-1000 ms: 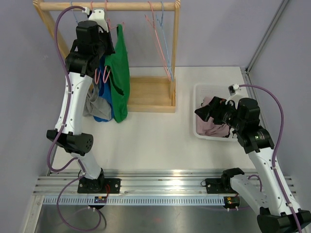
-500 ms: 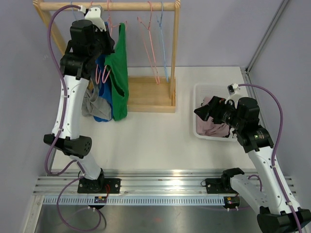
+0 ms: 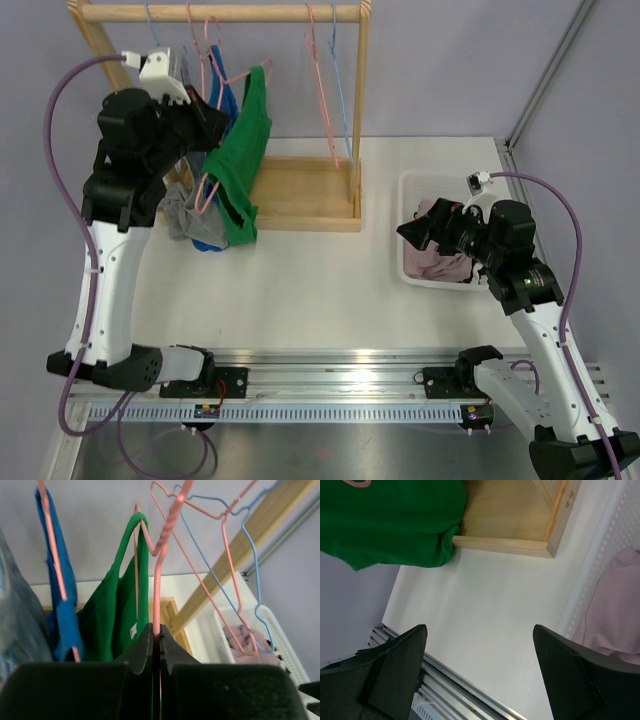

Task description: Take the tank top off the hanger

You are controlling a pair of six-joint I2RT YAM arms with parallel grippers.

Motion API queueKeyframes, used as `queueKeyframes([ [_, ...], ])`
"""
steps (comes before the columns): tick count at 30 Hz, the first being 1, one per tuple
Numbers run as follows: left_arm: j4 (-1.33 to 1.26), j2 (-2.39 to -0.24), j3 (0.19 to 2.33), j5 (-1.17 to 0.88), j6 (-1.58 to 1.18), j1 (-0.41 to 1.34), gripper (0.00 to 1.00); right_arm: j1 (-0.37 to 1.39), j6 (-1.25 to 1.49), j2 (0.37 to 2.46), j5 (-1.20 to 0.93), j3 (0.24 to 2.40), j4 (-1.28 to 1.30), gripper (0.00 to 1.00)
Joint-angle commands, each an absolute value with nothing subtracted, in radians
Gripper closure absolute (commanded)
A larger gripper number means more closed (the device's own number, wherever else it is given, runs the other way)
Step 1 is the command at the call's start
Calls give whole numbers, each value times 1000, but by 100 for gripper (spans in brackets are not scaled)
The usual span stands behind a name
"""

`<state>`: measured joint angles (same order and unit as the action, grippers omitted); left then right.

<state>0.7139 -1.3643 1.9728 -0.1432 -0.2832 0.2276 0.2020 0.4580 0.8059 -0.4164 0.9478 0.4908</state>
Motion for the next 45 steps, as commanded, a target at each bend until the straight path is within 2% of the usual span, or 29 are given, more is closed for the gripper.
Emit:
queueKeyframes([
  [1, 552, -1201, 1789, -265, -391, 227, 100, 204, 469, 792, -527, 956, 405, 4],
  [5, 457, -971, 1432, -330, -455, 241, 100, 204, 514, 781, -658, 887, 257, 1],
  [9, 472, -778, 1222, -339, -468, 241, 100, 206, 662, 782, -802, 772, 36, 0],
  [12, 508, -672, 1088, -377, -489, 241, 100, 218, 764, 796, -825, 663, -176, 1],
  [14, 511, -608, 1024, -455, -508, 242, 100, 276, 781, 799, -780, 609, -250, 1],
  [19, 404, -490, 783, -638, -662, 242, 100, 503, 732, 837, -451, 572, -271, 0],
  [22, 377, -443, 695, -666, -707, 244, 100, 632, 741, 882, -269, 560, -324, 0],
  [27, 295, -413, 585, -730, -788, 244, 100, 794, 710, 992, -11, 572, -376, 3],
  [30, 241, -419, 543, -765, -824, 248, 100, 833, 660, 1089, 73, 618, -371, 7],
  [35, 199, -440, 523, -772, -847, 271, 100, 853, 588, 1231, 103, 679, -452, 14],
  [41, 178, -460, 522, -769, -851, 305, 100, 854, 557, 1365, 61, 762, -463, 17],
  [44, 160, -465, 522, -772, -857, 318, 100, 856, 551, 1410, 58, 782, -474, 23],
  [45, 158, -466, 522, -772, -857, 319, 100, 854, 549, 1417, 58, 785, -479, 32],
])
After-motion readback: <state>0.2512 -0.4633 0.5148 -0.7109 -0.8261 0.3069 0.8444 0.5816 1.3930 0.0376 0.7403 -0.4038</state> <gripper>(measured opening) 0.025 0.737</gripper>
